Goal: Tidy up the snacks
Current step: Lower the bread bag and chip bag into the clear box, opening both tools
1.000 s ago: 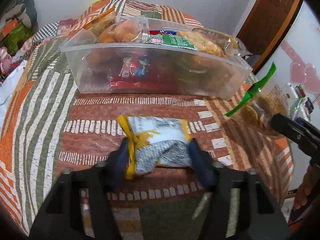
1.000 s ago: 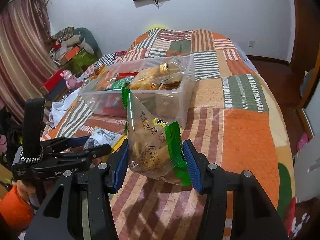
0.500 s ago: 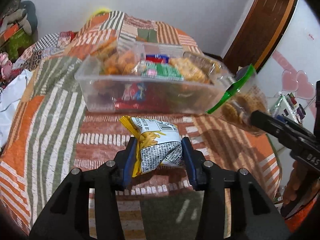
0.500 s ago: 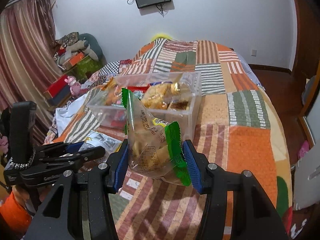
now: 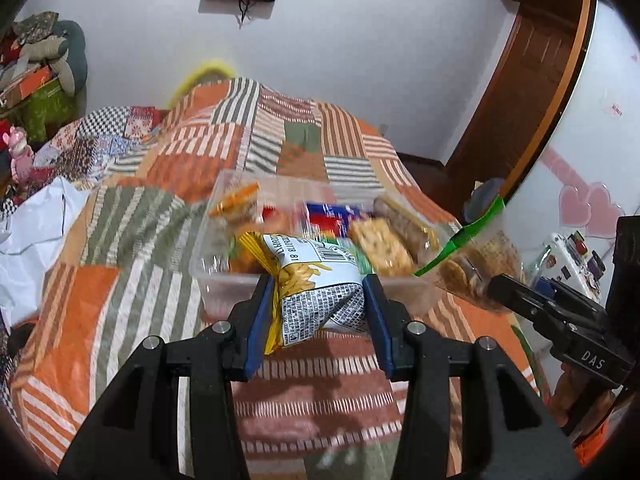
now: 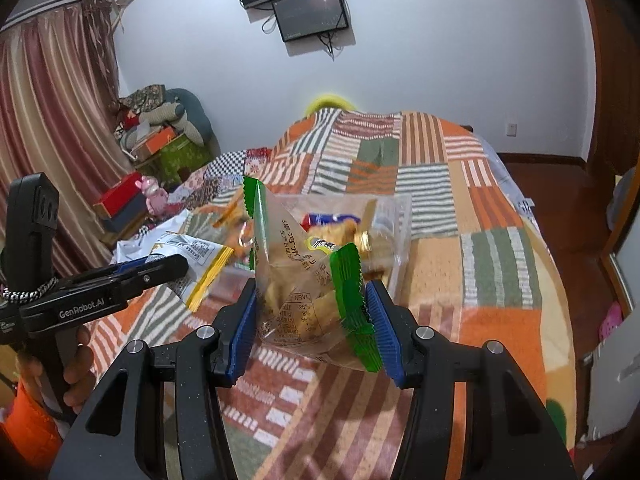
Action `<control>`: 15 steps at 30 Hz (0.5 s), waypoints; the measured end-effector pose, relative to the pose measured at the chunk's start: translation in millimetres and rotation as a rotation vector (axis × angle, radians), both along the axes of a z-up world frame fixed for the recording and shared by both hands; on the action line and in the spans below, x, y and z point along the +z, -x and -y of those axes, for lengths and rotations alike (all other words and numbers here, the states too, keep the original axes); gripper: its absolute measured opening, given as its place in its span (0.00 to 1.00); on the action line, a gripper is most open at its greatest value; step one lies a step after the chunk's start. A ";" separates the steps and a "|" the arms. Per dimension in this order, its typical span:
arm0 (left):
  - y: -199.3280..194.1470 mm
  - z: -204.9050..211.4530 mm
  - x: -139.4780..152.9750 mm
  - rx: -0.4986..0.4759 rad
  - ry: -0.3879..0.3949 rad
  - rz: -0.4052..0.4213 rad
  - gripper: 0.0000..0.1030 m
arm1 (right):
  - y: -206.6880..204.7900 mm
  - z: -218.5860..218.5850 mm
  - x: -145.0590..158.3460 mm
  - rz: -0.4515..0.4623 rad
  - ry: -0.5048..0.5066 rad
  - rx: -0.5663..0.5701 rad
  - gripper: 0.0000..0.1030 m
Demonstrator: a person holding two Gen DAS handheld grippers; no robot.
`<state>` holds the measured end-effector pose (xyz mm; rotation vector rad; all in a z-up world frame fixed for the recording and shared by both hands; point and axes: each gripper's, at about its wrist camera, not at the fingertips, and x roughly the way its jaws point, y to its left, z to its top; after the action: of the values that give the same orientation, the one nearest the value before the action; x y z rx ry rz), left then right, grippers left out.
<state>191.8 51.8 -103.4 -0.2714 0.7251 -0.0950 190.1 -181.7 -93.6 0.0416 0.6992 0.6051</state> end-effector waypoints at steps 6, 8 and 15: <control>-21.0 -5.2 5.2 -0.003 -0.006 0.027 0.43 | -16.1 -14.0 7.8 0.035 0.002 0.008 0.48; -27.6 -4.9 5.2 -0.006 -0.009 0.032 0.43 | -21.3 -18.0 10.2 0.049 0.001 0.008 0.48; -54.3 -1.5 -0.6 -0.021 -0.001 0.016 0.43 | -43.8 -31.2 11.0 0.063 0.016 0.000 0.48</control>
<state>246.1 53.2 -104.0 -0.2615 0.7121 -0.1162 233.9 -150.5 -82.6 0.0075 0.6430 0.5979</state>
